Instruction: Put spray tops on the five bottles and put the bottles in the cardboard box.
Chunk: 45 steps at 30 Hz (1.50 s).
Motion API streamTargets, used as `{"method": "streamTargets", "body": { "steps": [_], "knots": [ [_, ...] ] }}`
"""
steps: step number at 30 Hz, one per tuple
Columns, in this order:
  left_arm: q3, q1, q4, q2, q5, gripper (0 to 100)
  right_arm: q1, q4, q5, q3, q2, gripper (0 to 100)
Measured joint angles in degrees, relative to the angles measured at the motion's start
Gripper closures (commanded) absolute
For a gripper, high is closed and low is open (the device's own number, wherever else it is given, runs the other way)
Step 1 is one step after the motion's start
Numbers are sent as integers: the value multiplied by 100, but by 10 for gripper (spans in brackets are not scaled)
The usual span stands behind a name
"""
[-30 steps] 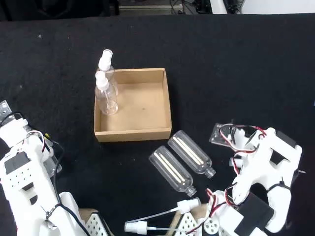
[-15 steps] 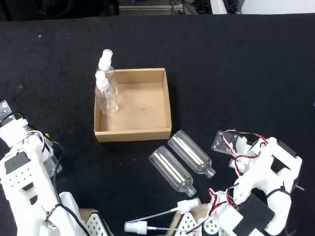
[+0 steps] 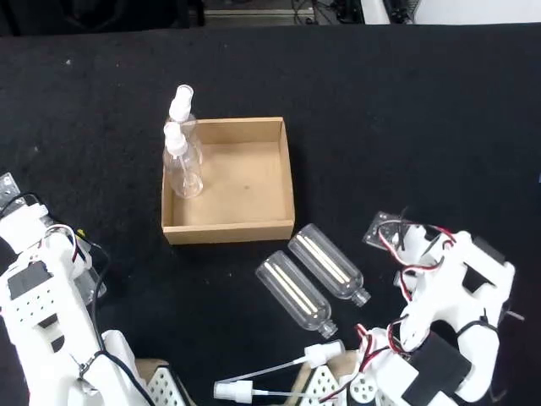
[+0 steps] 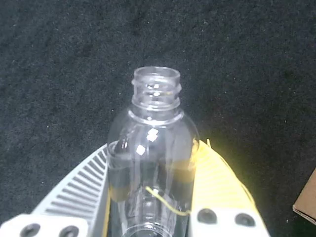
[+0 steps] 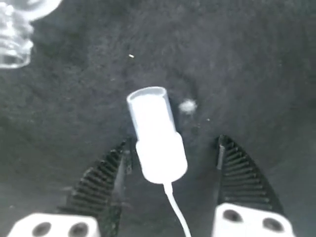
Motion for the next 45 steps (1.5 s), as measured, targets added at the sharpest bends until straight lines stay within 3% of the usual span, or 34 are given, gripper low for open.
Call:
{"method": "streamTargets", "body": {
  "steps": [9,12,19,27,34,40,45],
  "knots": [
    [0,0,0,0,0,954,-193,132,44,35,-9,985],
    [0,0,0,0,0,954,-352,264,-123,18,-9,984],
    [0,0,0,0,0,954,-387,853,-2040,-1301,0,988],
    [-782,0,237,0,0,954,-677,3033,-4870,-4141,0,988],
    [-993,211,440,0,0,954,-1749,4220,-6567,-5969,0,988],
    [-993,571,492,-141,0,954,-2919,4378,-7780,-6778,0,988],
    [-659,589,501,-1284,0,954,-3754,4378,-8545,-7367,0,988]
  ]
}}
